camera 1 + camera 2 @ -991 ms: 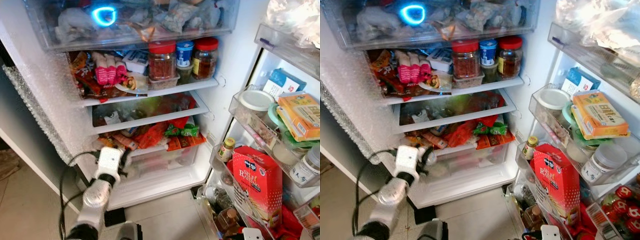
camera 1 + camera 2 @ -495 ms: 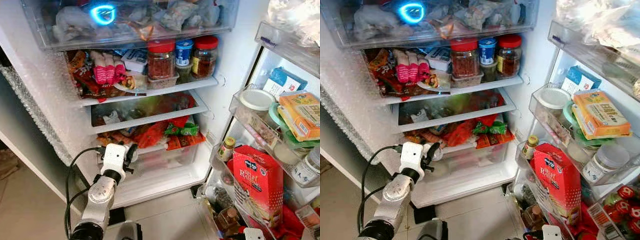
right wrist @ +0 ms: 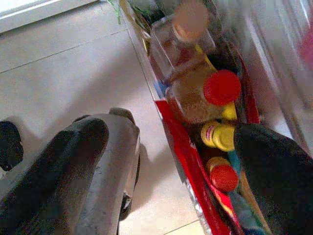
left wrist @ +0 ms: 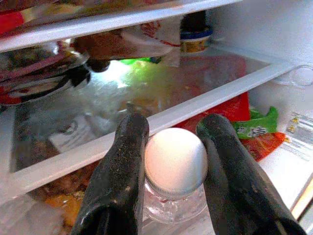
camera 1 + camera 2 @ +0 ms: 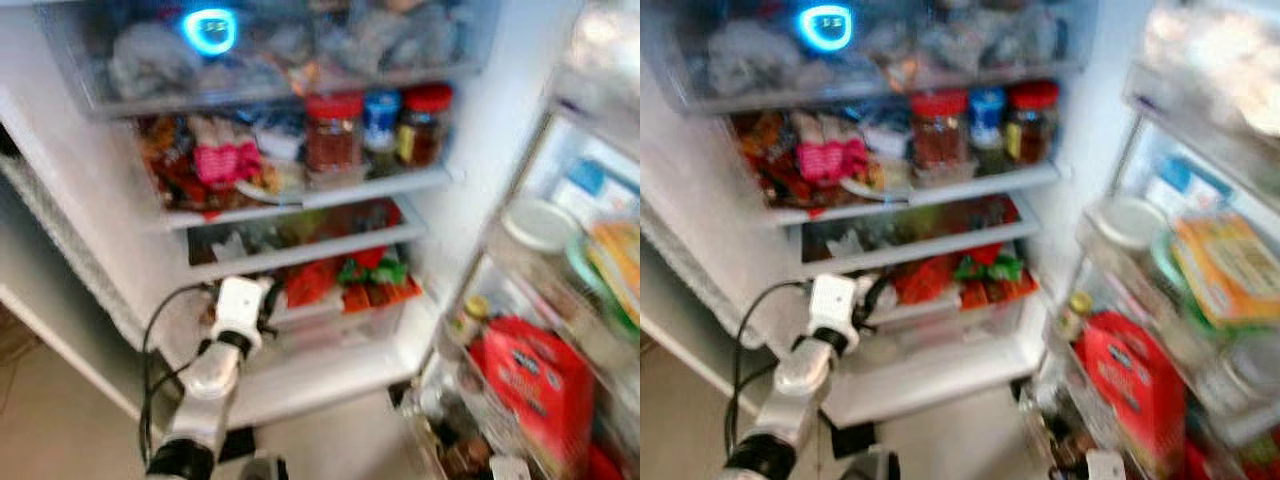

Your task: Restocking fridge

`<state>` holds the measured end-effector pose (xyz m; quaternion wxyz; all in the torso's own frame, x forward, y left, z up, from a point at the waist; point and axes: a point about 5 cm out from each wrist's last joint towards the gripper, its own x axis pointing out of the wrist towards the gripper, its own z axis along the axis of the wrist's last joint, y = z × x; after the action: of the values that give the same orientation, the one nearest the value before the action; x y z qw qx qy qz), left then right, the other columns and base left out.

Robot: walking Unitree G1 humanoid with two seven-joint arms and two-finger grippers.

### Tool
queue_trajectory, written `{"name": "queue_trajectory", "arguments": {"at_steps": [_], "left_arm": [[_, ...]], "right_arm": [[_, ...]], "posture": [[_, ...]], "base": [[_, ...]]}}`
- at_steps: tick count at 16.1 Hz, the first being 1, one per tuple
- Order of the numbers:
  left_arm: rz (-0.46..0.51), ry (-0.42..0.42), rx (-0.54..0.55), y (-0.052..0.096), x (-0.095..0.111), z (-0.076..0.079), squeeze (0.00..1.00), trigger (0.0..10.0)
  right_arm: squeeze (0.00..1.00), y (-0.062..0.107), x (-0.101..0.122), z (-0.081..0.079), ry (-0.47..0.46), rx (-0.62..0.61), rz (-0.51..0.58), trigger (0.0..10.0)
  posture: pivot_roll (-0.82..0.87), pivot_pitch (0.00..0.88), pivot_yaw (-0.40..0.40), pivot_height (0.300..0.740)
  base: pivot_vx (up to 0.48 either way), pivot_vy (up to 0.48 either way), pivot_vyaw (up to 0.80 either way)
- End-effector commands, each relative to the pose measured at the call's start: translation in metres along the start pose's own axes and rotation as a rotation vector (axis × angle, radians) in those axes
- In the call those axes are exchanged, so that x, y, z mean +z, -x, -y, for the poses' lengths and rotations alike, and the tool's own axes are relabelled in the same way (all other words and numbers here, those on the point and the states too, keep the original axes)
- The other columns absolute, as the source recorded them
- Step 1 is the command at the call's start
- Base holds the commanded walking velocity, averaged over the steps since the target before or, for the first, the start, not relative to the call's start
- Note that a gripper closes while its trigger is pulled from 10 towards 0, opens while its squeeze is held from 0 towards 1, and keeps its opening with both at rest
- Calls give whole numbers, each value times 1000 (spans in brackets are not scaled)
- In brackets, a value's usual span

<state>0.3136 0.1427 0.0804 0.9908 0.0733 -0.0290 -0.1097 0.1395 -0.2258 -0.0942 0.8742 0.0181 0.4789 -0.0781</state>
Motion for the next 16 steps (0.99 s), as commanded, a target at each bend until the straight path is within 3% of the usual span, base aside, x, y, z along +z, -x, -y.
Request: {"name": "queue_trajectory", "arguments": {"at_steps": [1, 12, 16], "left_arm": [[19, -12, -4, -4, 7, -1, 0, 10000], [47, -112, -20, 3, 13, -2, 0, 10000], [72, -238, -45, 11, 16, -7, 0, 10000]], "right_arm": [[0, 0, -1, 1, -19, -7, 4, 10000], [0, 0, -1, 0, -7, 13, -4, 10000], [0, 0, -1, -1, -8, 19, -5, 10000]], "posture": [[57, 17, -3, 643], [61, 14, 2, 643], [64, 17, 3, 643]], "base": [[304, 0, 0], [307, 0, 0], [215, 0, 0]]}}
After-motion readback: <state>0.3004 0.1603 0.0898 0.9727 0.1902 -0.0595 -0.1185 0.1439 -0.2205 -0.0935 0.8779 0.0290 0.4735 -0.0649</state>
